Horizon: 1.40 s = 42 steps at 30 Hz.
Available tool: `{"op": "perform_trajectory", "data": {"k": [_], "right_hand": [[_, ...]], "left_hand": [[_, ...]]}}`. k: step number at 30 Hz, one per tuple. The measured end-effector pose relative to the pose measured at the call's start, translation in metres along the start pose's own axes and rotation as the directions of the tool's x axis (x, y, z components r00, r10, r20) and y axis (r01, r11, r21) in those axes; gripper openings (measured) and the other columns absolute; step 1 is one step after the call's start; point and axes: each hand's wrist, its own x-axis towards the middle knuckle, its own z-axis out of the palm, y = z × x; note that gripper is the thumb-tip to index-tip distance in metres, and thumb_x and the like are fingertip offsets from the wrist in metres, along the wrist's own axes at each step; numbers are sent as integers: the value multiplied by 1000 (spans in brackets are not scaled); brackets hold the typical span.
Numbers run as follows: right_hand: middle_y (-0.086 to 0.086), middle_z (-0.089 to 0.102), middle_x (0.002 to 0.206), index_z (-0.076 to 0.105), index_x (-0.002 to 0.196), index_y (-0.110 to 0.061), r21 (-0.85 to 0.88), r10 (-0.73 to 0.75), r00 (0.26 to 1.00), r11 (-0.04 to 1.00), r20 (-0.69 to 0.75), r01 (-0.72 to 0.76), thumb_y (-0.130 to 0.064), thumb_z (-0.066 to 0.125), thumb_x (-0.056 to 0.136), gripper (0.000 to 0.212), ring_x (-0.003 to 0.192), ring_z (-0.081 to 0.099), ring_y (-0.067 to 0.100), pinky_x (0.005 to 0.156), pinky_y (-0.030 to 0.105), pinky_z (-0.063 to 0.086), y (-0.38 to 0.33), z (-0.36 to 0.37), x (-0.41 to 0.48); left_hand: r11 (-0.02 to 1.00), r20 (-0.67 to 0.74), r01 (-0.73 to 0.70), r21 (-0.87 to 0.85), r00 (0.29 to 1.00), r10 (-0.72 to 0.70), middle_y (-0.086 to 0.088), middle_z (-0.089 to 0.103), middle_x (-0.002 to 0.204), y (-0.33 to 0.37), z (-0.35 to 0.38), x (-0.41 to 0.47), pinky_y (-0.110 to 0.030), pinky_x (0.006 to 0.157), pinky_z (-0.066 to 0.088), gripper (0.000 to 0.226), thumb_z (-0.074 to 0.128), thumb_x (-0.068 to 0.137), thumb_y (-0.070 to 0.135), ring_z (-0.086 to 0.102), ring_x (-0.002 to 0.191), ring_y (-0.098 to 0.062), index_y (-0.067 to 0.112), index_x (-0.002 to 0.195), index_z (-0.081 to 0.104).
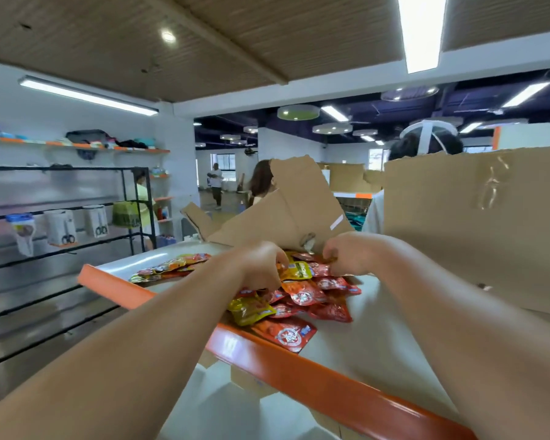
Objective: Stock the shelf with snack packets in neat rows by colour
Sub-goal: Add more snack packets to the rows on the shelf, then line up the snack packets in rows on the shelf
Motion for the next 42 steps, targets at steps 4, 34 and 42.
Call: {"op": "perform_trajectory", "data": {"k": [4, 34, 42], "right_hand": [[-3, 62, 103, 58, 132, -26, 87, 66, 996, 994, 61, -71, -20, 69, 86, 48, 82, 60, 17, 69, 26, 50, -5, 14, 21], [5, 69, 107, 66, 112, -14, -74, 397, 787, 908, 473, -413, -37, 80, 82, 40, 93, 65, 21, 39, 12, 43, 31, 7, -15], [3, 66, 121, 60, 127, -25, 88, 435, 782, 848, 447, -523, -33, 86, 76, 57, 108, 66, 22, 87, 39, 60, 37, 6, -25]], "left_hand": [[993, 63, -121, 8, 991, 121, 3, 61, 136, -9, 0, 21, -31, 91, 56, 58, 74, 83, 13, 62, 112, -19, 28, 138, 63], [804, 276, -576, 147, 804, 526, 15, 66, 119, 30, -1, 76, -23, 72, 46, 42, 50, 98, 11, 64, 89, -12, 36, 124, 72], [849, 252, -526, 53, 830, 498, 19, 61, 110, 24, 1, 81, -34, 89, 54, 36, 70, 87, 57, 61, 99, -10, 45, 120, 65]]}}
